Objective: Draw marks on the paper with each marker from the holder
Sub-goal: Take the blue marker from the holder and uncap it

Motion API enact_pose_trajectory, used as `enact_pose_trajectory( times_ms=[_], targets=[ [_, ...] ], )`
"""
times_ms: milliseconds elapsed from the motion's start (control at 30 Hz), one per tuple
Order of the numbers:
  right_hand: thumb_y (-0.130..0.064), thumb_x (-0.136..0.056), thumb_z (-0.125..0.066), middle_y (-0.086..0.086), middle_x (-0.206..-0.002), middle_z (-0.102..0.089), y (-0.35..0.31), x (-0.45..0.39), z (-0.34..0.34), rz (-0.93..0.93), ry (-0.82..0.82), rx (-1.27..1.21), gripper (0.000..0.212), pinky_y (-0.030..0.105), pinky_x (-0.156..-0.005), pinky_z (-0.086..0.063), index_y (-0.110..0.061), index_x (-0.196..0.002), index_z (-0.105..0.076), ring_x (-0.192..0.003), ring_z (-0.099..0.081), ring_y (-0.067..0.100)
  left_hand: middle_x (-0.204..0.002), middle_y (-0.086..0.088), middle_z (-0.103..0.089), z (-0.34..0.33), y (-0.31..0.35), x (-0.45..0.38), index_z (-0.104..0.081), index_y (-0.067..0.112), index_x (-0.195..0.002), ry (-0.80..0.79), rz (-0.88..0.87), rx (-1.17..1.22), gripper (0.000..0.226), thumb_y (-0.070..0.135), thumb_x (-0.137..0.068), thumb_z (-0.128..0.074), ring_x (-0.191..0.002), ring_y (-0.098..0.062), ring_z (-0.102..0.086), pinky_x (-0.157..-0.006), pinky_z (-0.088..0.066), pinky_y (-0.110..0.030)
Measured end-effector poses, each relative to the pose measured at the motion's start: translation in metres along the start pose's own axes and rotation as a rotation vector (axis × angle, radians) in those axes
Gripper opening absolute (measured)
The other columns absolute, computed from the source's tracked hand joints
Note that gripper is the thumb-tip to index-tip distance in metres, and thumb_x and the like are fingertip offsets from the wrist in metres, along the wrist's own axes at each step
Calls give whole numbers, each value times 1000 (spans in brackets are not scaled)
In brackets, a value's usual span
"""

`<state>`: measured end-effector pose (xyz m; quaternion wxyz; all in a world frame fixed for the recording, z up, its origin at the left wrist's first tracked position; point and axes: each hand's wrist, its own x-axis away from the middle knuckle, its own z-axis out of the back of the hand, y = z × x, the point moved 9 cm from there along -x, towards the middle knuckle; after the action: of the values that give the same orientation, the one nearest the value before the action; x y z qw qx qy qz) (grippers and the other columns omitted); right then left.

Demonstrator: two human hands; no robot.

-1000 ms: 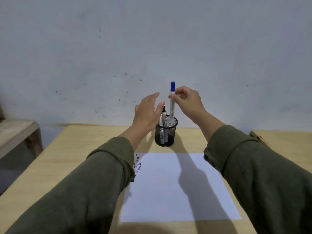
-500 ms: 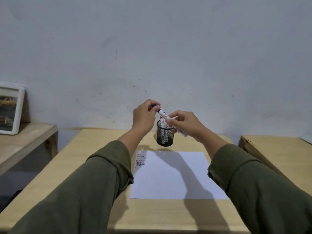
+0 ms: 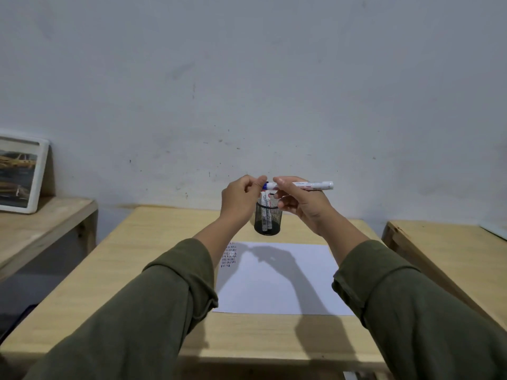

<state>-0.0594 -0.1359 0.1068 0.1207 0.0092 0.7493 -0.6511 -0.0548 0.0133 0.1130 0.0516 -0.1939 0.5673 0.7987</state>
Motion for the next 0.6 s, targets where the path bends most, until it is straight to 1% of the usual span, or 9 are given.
enact_pose_trajectory(
  times_ms=[67,133,200,267,367,467,600],
  targets=[
    [-20,-88,-62,1,-68,-64,1,1,-4,9,-3,-38,10,21,-59,-51,-13,-94,-67,-53,-57,13,-82,-1,-66,-4,4,5,-67,15,-95,-29,-22,53,24,36,-90,-55,-72,-13,-52,-63,-38,-18],
    [-18,-90,-60,1,-66,-64,-1,1,-4,21,5,-75,10,20,-59,-50,-12,-93,-66,-53,-56,12,-86,5,-65,-4,6,9,-63,21,-103,-50,-73,87,16,26,-89,-57,-79,-9,-56,-70,-40,-13],
    [-16,-91,-57,1,-63,-64,-2,1,-3,26,5,-97,10,20,-59,-50,-11,-92,-66,-53,-57,12,-90,8,-67,-3,8,12,-62,25,-100,-51,-141,66,14,19,-89,-57,-84,-8,-58,-73,-39,-9],
    [-15,-92,-55,1,-61,-64,-1,2,-5,25,-1,-94,12,20,-58,-50,-9,-92,-65,-51,-57,11,-87,7,-67,1,7,12,-64,25,-95,-30,-173,43,13,16,-89,-57,-84,-10,-58,-70,-37,-5],
    [-15,-93,-53,2,-59,-64,1,2,-7,24,-5,-89,13,20,-58,-51,-9,-91,-64,-50,-58,12,-79,7,-62,2,5,11,-67,18,-96,-21,-167,30,15,14,-89,-55,-79,-11,-55,-64,-36,0],
    [-14,-94,-53,2,-58,-64,3,1,-9,22,-9,-78,13,20,-57,-51,-8,-90,-64,-50,-58,12,-76,7,-60,0,0,10,-68,15,-97,-35,-145,13,16,14,-91,-53,-78,-12,-53,-61,-35,0],
    [-12,-95,-50,3,-56,-65,9,3,-11,9,-25,-88,15,20,-55,-50,-7,-89,-62,-48,-58,13,-79,1,-60,-1,-8,10,-67,12,-100,-69,-136,-33,18,16,-92,-51,-78,-15,-51,-60,-34,-2]
  ],
)
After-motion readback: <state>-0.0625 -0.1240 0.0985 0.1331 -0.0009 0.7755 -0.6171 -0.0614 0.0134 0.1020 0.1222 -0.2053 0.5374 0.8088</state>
